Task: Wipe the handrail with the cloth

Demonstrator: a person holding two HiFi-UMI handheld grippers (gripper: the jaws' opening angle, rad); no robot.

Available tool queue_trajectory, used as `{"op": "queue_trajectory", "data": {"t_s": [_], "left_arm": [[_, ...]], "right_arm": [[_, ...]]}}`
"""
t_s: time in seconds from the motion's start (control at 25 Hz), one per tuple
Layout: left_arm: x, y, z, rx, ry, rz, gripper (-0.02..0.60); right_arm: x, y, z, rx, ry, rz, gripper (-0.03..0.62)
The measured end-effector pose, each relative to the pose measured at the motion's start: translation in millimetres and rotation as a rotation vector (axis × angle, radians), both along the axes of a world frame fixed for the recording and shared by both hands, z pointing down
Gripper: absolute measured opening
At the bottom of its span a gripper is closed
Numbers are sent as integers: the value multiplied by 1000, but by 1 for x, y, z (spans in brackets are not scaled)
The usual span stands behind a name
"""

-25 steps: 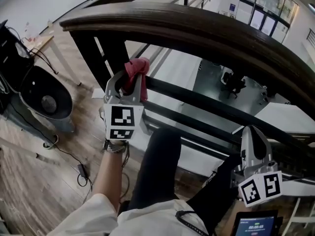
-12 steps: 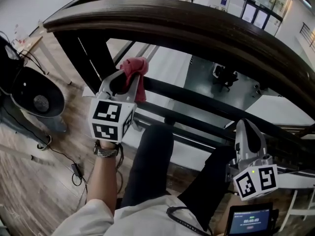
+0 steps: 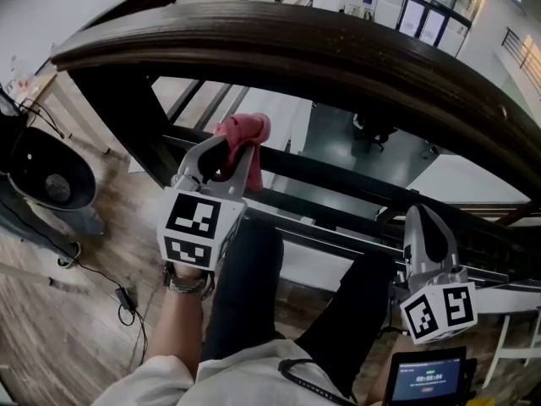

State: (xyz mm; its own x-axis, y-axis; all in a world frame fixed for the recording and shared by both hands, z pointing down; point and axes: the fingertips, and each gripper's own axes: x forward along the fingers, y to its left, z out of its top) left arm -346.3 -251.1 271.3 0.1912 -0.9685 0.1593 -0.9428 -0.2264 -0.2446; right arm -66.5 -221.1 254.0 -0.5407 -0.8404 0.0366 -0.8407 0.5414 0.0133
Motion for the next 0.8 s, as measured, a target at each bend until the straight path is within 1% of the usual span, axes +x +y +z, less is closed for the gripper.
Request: {"op": "queue_trajectory", "data": {"t_s": [0.08,0.16,0.24,0.32,0.52,0.68,0.8], "left_arm": [[25,-1,2,-45,4,61,77],[51,-4,1,-73,-3,113,77],[73,-5,2,-85,-4,150,77],[90,-5,3,-88,13,177,77],[117,-7,7,-98,49,209,77],[155,-5,3,-78,36,224,77],[177,-5,4,-59,39,231,77]], "right_arm": [[7,-1,1,-2,-1,10,2],[15,0,3,-6,-1,19,2],[24,2,5,-11,0,29,3],[33,4,7,-13,4,39,3],[50,5,17,-27,12,55,3],[88,9,13,-24,10,76,3],[105,7,11,-19,11,90,2]]}}
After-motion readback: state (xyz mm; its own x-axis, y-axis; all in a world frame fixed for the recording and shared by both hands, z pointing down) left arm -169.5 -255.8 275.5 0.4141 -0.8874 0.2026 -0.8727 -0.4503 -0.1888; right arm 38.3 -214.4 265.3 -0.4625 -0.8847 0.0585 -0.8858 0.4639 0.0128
